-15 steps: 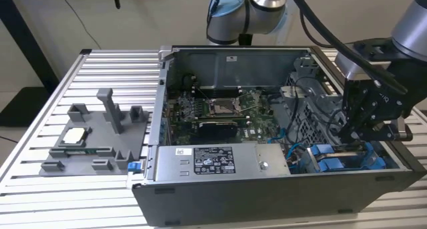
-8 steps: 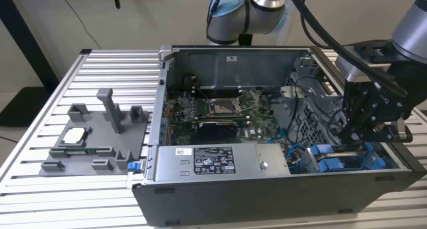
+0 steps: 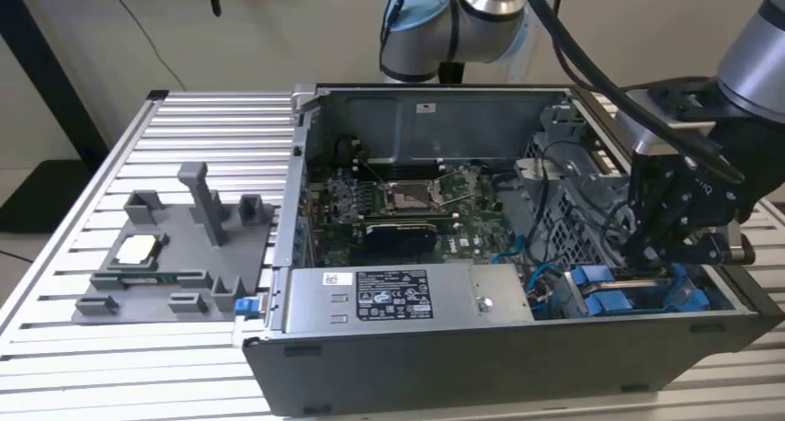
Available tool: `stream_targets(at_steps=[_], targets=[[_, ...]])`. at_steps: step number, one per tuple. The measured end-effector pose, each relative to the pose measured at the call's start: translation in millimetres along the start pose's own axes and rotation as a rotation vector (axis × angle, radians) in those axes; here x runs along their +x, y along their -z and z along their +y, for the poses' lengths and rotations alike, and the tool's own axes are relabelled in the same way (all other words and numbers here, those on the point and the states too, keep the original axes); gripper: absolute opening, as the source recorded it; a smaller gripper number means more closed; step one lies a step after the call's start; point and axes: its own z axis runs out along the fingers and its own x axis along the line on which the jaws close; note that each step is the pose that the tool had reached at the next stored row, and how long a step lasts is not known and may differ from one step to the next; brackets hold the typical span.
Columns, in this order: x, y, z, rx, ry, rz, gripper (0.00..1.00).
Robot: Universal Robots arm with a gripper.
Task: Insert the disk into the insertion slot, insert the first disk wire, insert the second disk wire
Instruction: 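Insert the second disk wire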
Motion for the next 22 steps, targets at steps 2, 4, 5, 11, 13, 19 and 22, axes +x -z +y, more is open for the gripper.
stream_targets(at_steps=[2, 4, 5, 11, 13, 19, 22], targets=[[0.1, -1.2, 0.0, 0.0000, 0.000, 0.0001, 0.16], [0.1, -2.2, 0.0, 0.0000, 0.000, 0.0001, 0.16], [0.1, -2.6, 0.0, 0.0000, 0.000, 0.0001, 0.16], [0.3, -5.5, 0.0, 0.0000, 0.000, -0.0004, 0.16], [0.4, -6.8, -0.1, 0.0001, 0.000, 0.0001, 0.16], [0.4, -8.7, -0.1, 0.0000, 0.000, 0.0000, 0.24], [0.1, -2.8, 0.0, -0.0003, 0.000, -0.0024, 0.24]])
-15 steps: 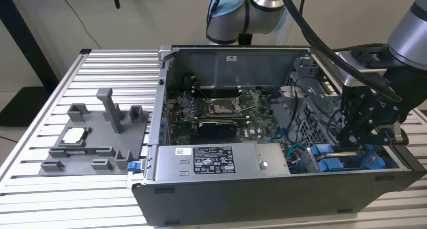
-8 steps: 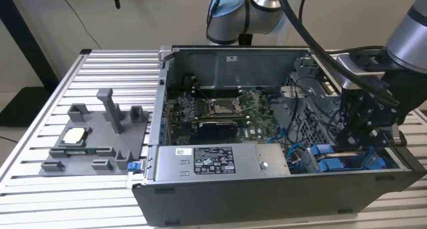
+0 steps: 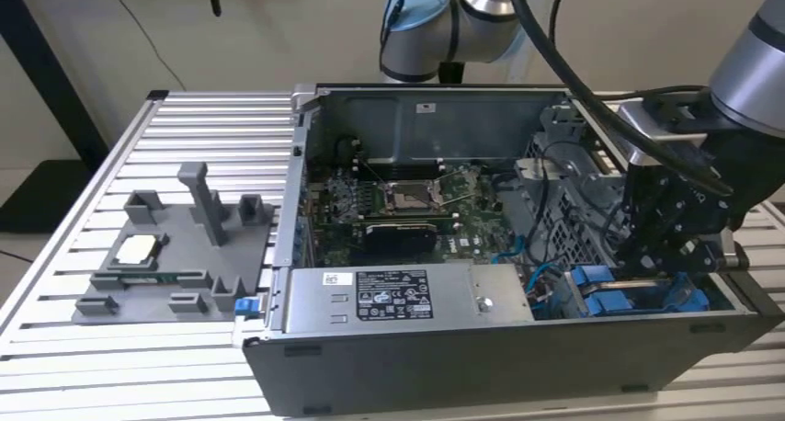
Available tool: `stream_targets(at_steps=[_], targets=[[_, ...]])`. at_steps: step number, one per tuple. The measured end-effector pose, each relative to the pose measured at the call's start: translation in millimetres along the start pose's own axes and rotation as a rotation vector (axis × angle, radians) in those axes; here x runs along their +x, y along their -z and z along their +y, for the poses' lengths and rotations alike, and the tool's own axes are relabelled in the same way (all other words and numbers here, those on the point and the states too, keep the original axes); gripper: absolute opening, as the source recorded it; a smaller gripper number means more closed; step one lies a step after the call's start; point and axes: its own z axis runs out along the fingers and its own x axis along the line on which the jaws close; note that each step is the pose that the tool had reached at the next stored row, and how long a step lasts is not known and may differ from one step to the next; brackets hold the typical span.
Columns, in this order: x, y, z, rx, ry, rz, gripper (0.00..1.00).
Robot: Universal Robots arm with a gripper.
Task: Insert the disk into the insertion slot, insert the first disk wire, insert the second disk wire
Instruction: 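Insert the second disk wire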
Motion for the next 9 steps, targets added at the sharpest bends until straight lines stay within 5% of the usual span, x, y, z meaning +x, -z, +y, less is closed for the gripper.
stream_targets(at_steps=[9], targets=[[-1.4, 27.6, 0.3, -0.0013, 0.000, -0.0010, 0.24]])
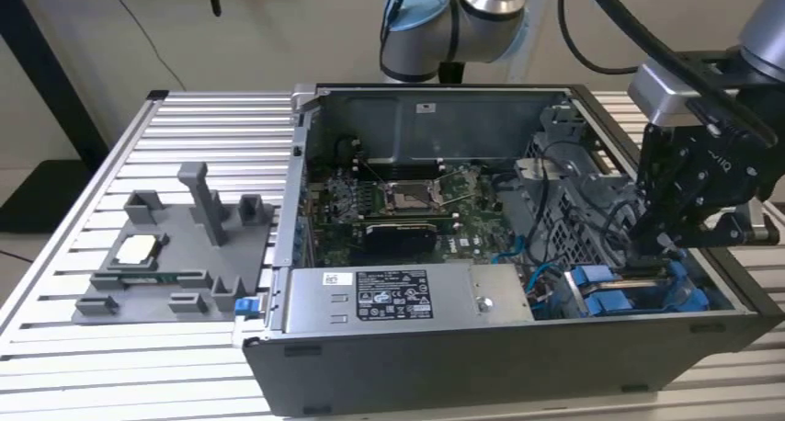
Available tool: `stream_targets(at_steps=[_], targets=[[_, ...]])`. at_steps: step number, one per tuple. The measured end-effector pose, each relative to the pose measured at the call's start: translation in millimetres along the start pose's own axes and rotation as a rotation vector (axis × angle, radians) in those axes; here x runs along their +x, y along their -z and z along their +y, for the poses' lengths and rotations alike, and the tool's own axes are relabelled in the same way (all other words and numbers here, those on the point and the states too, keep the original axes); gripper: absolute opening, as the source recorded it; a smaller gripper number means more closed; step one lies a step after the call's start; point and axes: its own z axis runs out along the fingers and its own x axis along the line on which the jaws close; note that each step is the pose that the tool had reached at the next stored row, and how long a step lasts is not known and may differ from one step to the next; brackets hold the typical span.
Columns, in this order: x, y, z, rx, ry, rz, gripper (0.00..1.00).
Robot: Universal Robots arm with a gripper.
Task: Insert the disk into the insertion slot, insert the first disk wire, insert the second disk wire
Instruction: 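Insert the second disk wire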
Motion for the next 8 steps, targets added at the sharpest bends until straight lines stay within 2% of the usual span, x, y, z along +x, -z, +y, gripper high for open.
stream_targets(at_steps=[2, 8], targets=[[-0.2, 4.0, 0.0, 0.0000, 0.000, -0.0001, 0.24], [-0.2, 4.4, 0.2, 0.0000, 0.000, 0.0004, 0.24]])
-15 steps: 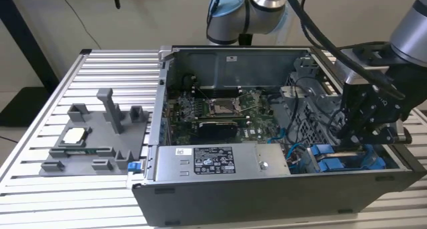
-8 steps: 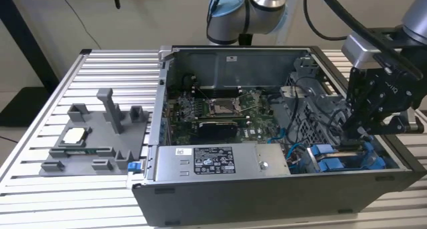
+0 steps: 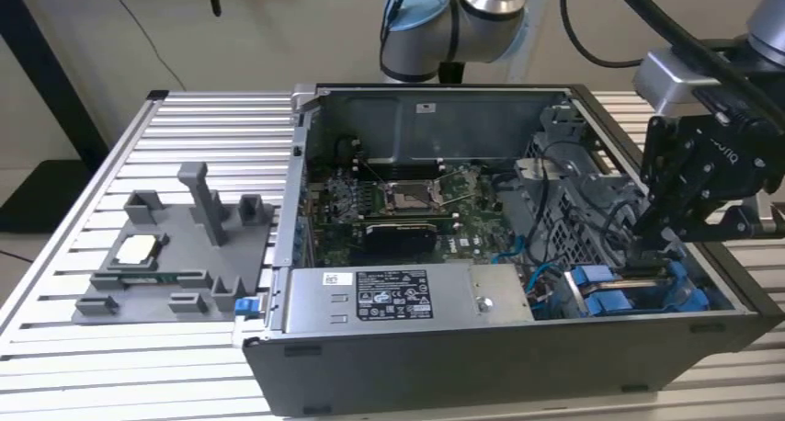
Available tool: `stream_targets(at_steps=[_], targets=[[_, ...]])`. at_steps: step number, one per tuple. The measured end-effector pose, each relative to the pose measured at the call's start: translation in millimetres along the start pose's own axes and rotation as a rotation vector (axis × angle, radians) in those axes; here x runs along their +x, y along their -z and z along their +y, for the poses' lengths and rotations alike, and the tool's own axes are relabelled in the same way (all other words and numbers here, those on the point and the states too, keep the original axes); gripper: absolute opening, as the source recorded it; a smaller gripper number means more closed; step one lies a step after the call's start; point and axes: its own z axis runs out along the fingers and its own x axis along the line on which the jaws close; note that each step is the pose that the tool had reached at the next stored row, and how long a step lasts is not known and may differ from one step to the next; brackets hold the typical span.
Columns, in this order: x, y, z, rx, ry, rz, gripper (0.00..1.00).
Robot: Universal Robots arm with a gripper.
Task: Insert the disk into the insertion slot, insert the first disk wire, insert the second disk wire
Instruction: 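Insert the second disk wire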
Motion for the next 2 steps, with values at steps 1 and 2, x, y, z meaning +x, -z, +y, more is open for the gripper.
stream_targets(at_steps=[1, 2], targets=[[0.0, 0.0, 0.0, 0.0000, 0.000, 0.0000, 0.24], [0.0, 0.0, 0.0, 0.0000, 0.000, 0.0001, 0.24]])
